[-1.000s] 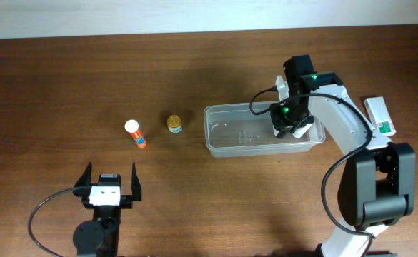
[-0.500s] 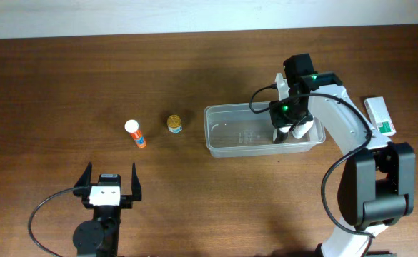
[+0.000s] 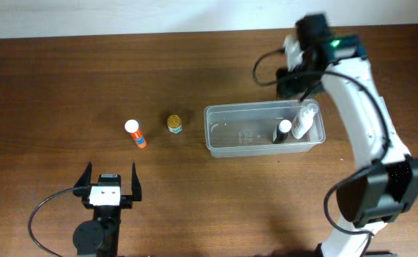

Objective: Pack container
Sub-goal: 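Move right gripper to the Panadol box and grasp it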

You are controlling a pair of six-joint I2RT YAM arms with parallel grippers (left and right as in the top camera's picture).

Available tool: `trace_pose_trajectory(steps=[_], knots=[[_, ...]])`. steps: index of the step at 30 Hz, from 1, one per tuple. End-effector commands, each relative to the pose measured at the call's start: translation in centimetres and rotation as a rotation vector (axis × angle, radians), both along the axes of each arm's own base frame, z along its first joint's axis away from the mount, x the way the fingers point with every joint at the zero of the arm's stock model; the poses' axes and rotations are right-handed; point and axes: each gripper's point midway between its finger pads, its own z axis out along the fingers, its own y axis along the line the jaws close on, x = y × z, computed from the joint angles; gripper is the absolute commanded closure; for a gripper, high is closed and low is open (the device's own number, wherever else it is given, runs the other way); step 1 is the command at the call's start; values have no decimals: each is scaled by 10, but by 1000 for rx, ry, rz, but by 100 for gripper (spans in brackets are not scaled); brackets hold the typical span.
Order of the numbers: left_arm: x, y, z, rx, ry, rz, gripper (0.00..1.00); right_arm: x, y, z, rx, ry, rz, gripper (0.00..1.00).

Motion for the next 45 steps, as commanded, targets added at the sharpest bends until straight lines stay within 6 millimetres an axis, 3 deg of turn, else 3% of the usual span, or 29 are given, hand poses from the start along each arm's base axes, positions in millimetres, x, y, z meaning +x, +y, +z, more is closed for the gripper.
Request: trace_pose_trajectory(steps=[1, 4, 6, 9, 11, 13, 15, 20, 29, 34, 37, 45], knots=[[0, -1, -1, 11, 2, -7, 1, 16, -43, 68, -55, -166, -99, 51], [0, -1, -1, 11, 2, -7, 1, 7, -108, 103, -129, -215, -213, 35], [0, -1, -1, 11, 2, -7, 1, -8, -148, 97, -156, -167, -286, 27], [0, -1, -1, 11, 2, -7, 1, -27, -190, 72, -145, -67, -387, 24], [0, -1, -1, 11, 2, -7, 1, -37, -217, 45, -118, -8, -417, 23], [0, -1, -1, 11, 2, -7, 1, -39, -230, 24, -105, 20, -389, 19], [0, -1, -1, 11, 2, -7, 1, -37, -246, -11, -124, 35, -299, 16], [0, -1, -1, 11, 2, -7, 1, -28, -264, -56, -169, 7, -235, 2], [0, -1, -1, 11, 2, -7, 1, -33, -297, -106, -142, 44, -255, 1], [0, -1, -1, 11, 2, -7, 1, -35, -296, -134, -69, 69, -194, 1], [0, -1, -1, 11, 2, -7, 1, -36, -298, -161, -65, 118, -172, 1], [0, -1, -1, 11, 2, -7, 0, -38, -300, -182, -66, 156, -164, 1]])
